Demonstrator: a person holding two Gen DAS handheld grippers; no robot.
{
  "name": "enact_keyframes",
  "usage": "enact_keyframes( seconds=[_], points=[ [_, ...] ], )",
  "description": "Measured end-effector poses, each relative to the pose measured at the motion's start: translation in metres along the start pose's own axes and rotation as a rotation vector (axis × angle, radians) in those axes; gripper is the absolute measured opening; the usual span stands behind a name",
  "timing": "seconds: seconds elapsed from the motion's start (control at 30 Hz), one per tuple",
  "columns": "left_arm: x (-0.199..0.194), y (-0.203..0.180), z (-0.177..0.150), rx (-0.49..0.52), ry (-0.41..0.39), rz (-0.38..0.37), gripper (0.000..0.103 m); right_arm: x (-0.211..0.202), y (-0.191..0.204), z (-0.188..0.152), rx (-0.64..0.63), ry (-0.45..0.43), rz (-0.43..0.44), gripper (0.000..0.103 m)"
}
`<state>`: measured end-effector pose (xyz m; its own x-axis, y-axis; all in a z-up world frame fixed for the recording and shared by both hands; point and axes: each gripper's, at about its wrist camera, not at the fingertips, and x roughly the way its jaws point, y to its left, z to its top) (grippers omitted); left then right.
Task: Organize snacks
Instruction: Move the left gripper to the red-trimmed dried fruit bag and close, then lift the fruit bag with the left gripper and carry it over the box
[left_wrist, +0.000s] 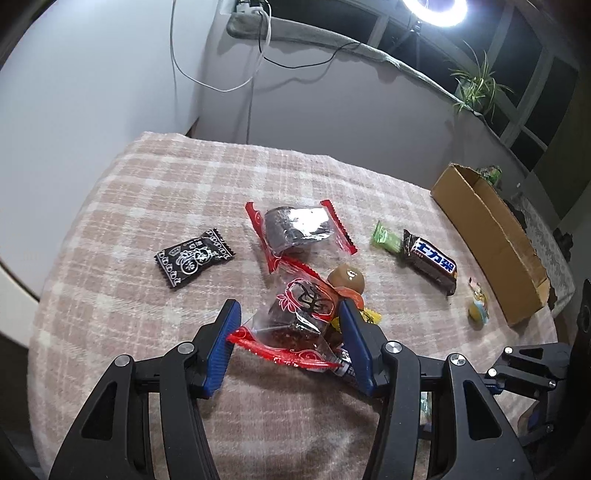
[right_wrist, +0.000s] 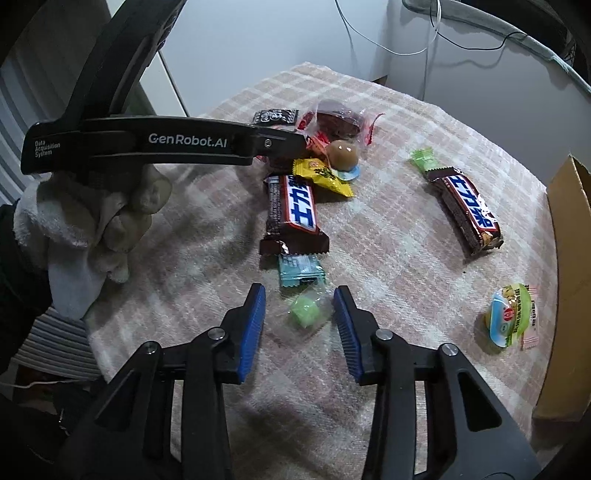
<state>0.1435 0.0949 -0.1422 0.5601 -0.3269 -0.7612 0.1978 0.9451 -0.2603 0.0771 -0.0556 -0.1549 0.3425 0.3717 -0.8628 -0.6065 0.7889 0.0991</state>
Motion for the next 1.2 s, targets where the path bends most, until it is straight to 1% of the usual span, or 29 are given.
enact_keyframes(
  seconds=[0.17, 0.3, 0.33, 0.37, 0.47, 0.5, 0.53, 0.6, 0.67, 0.8, 0.93, 1.2],
  points=[
    [0.006, 0.000, 0.000, 0.003, 0.005, -0.002, 0.053, 0.000, -0.002, 0.000, -0.002, 0.003, 0.001, 0.030],
    [0.007, -0.004, -0.002, 0.014, 0.004, -0.004, 0.049, 0.000, -0.002, -0.001, -0.011, 0.004, -0.002, 0.028],
    [0.006, -0.004, -0.002, 0.012, 0.001, -0.006, 0.045, 0.000, -0.002, -0.001, -0.011, 0.004, -0.001, 0.028],
    [0.006, -0.004, -0.002, 0.009, 0.001, -0.012, 0.044, 0.000, -0.002, -0.001, -0.011, 0.004, -0.001, 0.028],
    [0.004, -0.003, -0.003, 0.007, -0.009, -0.012, 0.042, 0.000, -0.002, -0.002, -0.003, 0.002, 0.005, 0.026],
    [0.004, -0.003, -0.004, 0.004, -0.013, -0.011, 0.042, -0.001, -0.002, -0.003, 0.000, 0.002, 0.006, 0.020],
    [0.002, -0.002, -0.004, 0.002, -0.017, -0.010, 0.042, -0.002, -0.002, -0.004, 0.002, 0.003, 0.007, 0.017],
    [-0.002, -0.001, -0.006, 0.000, -0.027, -0.008, 0.040, -0.003, -0.004, -0.004, 0.005, 0.001, 0.011, 0.017],
    [-0.005, 0.000, -0.006, 0.001, -0.036, -0.004, 0.039, -0.003, -0.003, -0.006, -0.003, 0.005, 0.005, 0.014],
    [-0.010, 0.005, -0.010, -0.004, -0.045, 0.006, 0.039, -0.002, -0.002, -0.008, -0.013, 0.005, -0.002, 0.014],
    [-0.012, 0.008, -0.013, -0.018, -0.049, 0.011, 0.039, -0.004, -0.002, -0.010, -0.009, -0.003, 0.014, 0.022],
    [-0.019, 0.015, -0.018, -0.041, -0.062, 0.010, 0.039, -0.012, -0.002, -0.022, -0.016, -0.006, -0.008, 0.022]
  ],
)
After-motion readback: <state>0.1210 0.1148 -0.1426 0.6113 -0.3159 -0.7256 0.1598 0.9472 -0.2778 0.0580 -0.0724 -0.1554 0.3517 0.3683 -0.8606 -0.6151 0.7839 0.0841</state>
